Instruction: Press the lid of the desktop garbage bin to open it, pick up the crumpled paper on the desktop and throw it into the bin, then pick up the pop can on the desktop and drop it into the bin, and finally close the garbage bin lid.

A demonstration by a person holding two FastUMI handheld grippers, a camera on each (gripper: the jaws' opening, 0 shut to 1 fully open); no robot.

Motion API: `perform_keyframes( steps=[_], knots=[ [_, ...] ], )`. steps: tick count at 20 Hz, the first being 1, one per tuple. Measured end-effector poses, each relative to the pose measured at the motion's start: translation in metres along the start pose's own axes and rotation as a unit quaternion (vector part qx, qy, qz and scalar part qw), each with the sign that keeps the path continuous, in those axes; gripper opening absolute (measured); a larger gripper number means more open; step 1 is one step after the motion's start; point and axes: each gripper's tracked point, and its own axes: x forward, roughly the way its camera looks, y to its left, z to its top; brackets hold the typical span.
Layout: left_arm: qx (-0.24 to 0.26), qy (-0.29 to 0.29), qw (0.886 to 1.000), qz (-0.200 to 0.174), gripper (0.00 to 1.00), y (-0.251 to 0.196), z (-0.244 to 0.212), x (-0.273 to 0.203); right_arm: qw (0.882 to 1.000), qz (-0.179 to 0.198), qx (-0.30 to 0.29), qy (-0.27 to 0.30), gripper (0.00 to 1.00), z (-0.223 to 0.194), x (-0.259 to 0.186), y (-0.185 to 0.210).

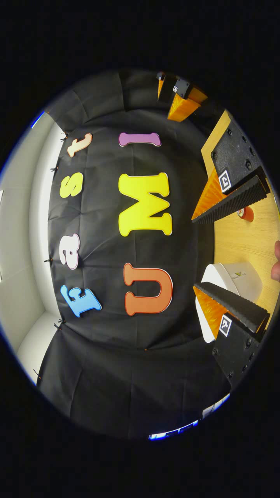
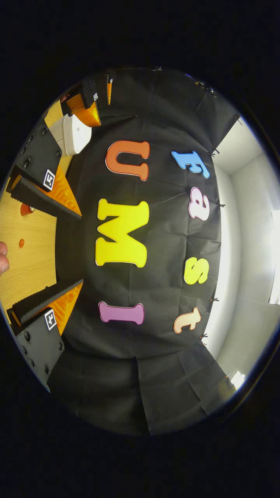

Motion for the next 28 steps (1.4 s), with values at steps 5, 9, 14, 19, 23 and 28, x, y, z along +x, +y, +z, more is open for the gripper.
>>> perform_keyframes(
  steps=[5,9,14,19,23,28],
  knots=[
    [0.003,0.011,0.999,0.035,0.98,0.041,0.000,0.030,1.000,-0.004,0.002,0.009,0.94,-0.006,0.003,-0.008],
    [0.005,0.020,0.998,0.064,0.98,0.069,-0.006,0.050,1.000,-0.005,-0.006,0.013,0.94,-0.008,0.007,-0.016],
    [0.009,0.031,0.996,0.086,0.98,0.088,-0.016,0.077,1.000,-0.008,-0.014,0.017,0.94,-0.009,0.011,-0.025],
    [0.005,0.059,0.994,0.094,0.90,0.096,-0.036,0.103,0.999,-0.009,-0.027,0.019,0.94,-0.012,0.018,-0.028],
    [0.004,0.077,0.991,0.111,0.79,0.108,-0.055,0.119,0.999,-0.009,-0.033,0.030,0.94,-0.021,0.025,-0.029],
    [-0.013,0.102,0.985,0.137,0.58,0.118,-0.082,0.134,0.999,-0.006,-0.036,0.040,0.94,-0.030,0.038,-0.026]
  ],
)
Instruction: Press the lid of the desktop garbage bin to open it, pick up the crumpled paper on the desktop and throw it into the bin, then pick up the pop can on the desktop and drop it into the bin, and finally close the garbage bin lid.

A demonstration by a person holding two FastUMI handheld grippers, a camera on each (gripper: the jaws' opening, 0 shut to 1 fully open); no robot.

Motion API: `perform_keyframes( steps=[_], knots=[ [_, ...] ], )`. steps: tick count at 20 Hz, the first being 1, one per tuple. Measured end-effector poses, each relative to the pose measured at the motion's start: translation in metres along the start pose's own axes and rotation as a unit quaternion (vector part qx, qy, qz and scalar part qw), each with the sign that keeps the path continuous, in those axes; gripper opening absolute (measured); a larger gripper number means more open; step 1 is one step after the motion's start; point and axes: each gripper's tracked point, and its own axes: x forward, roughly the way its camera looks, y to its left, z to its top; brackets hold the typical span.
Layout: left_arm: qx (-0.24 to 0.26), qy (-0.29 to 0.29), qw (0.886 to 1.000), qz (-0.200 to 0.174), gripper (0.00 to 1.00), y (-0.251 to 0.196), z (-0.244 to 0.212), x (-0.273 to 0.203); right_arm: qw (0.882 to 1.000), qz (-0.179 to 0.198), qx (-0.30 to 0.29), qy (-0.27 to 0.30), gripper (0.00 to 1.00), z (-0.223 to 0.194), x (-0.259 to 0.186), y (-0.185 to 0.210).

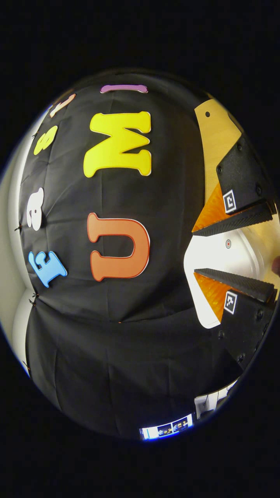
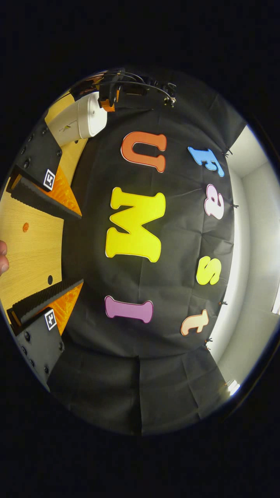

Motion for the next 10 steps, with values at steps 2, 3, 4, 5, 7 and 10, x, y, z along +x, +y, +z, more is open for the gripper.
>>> perform_keyframes(
  steps=[2,3,4,5,7,10],
  knots=[
    [-0.009,0.015,1.000,0.005,0.59,-0.004,-0.011,0.005,1.000,0.004,-0.003,0.003,0.94,-0.003,0.004,0.002],
    [-0.012,0.022,1.000,0.006,0.51,-0.006,-0.017,0.008,1.000,0.005,-0.007,0.005,0.94,-0.005,0.005,0.002],
    [-0.012,0.027,1.000,0.009,0.49,-0.007,-0.022,0.011,1.000,0.005,-0.012,0.008,0.94,-0.008,0.007,0.000],
    [-0.010,0.032,0.999,0.013,0.47,-0.007,-0.027,0.013,1.000,0.003,-0.017,0.013,0.94,-0.011,0.010,-0.002],
    [-0.009,0.039,0.999,0.018,0.42,-0.006,-0.034,0.017,1.000,0.000,-0.017,0.024,0.94,-0.020,0.012,-0.006],
    [-0.005,0.050,0.998,0.030,0.27,-0.003,-0.044,0.020,0.999,-0.003,-0.015,0.032,0.94,-0.026,0.014,-0.009]
  ],
)
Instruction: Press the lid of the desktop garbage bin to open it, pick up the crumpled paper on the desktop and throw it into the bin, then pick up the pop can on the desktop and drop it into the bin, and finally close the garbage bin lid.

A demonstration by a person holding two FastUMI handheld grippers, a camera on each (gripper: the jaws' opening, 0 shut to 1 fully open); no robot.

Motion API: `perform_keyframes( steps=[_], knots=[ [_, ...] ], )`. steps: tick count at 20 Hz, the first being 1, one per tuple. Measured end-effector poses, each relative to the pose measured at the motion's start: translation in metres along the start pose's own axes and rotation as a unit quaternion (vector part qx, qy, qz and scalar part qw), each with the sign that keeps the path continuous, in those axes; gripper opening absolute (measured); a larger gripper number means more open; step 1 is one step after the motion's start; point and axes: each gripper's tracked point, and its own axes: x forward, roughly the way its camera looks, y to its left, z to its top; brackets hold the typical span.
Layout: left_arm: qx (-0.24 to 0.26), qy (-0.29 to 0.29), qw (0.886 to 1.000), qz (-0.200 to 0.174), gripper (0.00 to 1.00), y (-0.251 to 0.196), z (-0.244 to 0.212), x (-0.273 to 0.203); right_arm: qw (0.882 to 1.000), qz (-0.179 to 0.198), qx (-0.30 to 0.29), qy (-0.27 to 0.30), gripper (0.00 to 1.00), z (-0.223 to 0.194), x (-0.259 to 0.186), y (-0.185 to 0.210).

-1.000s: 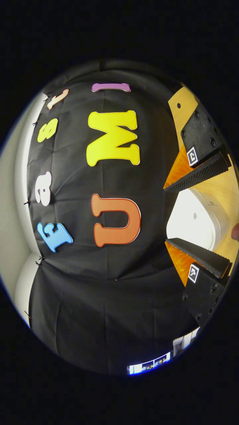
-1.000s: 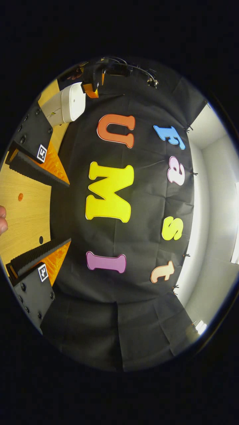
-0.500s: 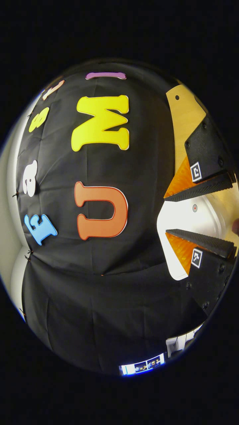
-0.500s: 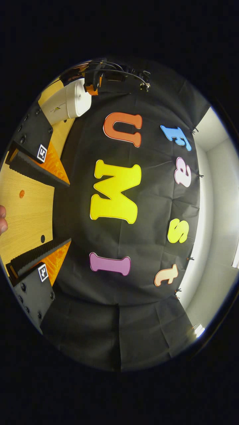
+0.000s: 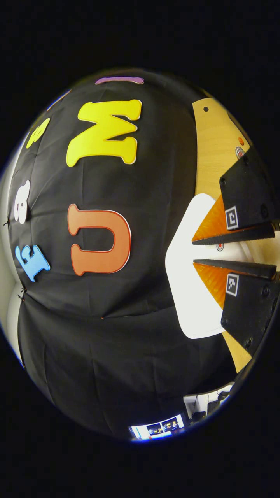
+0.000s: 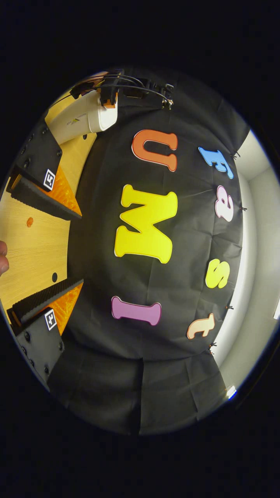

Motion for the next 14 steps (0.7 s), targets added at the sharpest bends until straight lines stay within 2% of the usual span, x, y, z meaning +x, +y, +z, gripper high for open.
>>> perform_keyframes(
  steps=[2,5,11,14],
  knots=[
    [-0.002,0.008,1.000,0.002,0.20,0.000,-0.005,-0.001,1.000,0.004,-0.002,0.001,0.94,-0.002,0.002,0.002],
    [0.002,0.008,1.000,0.004,0.18,0.001,-0.006,0.001,1.000,0.009,-0.001,0.001,0.94,-0.003,0.003,0.005],
    [-0.031,0.016,0.999,0.027,0.15,0.001,-0.012,0.003,1.000,0.022,0.006,0.005,0.94,-0.008,0.008,0.013],
    [-0.032,0.006,0.999,0.027,0.13,0.000,-0.006,0.001,1.000,0.024,0.009,0.004,0.94,-0.007,0.012,0.012]
  ],
)
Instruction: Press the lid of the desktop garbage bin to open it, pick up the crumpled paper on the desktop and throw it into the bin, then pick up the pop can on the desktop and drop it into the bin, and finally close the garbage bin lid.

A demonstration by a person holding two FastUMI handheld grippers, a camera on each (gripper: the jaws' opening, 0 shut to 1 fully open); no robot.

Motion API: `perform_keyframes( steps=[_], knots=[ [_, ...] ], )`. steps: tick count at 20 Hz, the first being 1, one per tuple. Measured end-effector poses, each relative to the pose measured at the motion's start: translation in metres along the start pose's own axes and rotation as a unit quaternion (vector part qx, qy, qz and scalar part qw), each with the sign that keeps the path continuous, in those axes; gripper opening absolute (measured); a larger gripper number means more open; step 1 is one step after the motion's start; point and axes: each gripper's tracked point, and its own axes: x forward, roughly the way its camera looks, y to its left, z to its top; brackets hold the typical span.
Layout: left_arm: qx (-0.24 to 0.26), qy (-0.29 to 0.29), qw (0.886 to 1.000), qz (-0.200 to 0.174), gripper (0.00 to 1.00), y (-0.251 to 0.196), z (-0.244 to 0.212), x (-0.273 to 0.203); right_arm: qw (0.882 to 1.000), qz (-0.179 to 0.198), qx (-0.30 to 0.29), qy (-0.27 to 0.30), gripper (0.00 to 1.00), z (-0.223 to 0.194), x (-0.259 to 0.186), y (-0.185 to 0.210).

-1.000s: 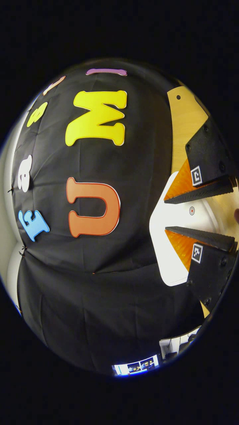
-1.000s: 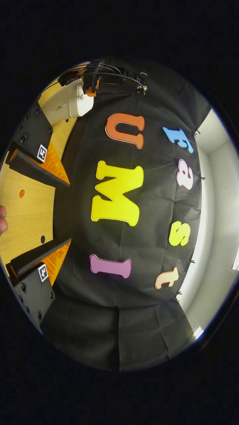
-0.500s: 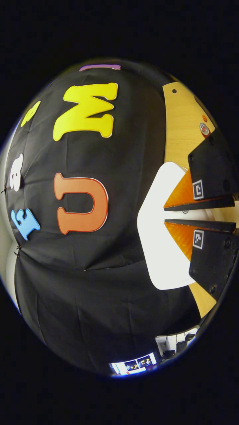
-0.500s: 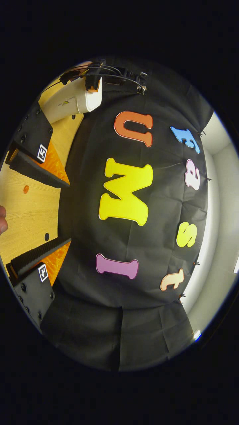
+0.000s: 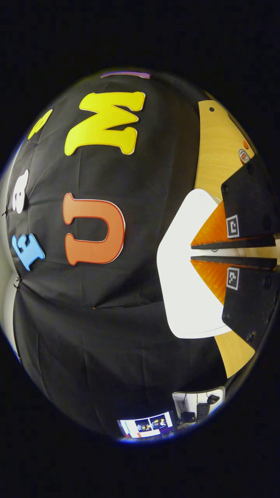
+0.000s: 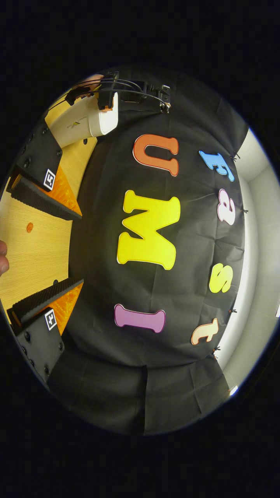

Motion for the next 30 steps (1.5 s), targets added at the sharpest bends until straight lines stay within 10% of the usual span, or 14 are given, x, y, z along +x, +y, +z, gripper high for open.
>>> perform_keyframes(
  steps=[8,10,11,16,20,30],
  knots=[
    [0.008,-0.040,0.999,-0.031,0.20,-0.015,0.043,-0.020,1.000,0.002,0.013,-0.017,0.94,0.012,0.006,-0.008],
    [0.027,-0.060,0.997,-0.040,0.48,-0.021,0.059,-0.028,1.000,0.005,0.018,-0.021,0.94,0.015,0.006,-0.009],
    [0.032,-0.067,0.996,-0.049,0.39,-0.026,0.066,-0.033,1.000,0.006,0.019,-0.024,0.94,0.018,0.006,-0.009],
    [0.046,-0.098,0.990,-0.092,0.84,-0.055,0.087,-0.063,0.999,0.018,0.023,-0.043,0.94,0.028,0.001,-0.008],
    [0.040,-0.111,0.985,-0.128,1.00,-0.078,0.094,-0.091,0.998,0.023,0.035,-0.048,0.94,0.029,-0.002,-0.016],
    [0.041,-0.118,0.977,-0.174,1.00,-0.121,0.081,-0.152,0.997,0.034,0.041,-0.047,0.94,0.013,-0.002,-0.049]
  ],
)
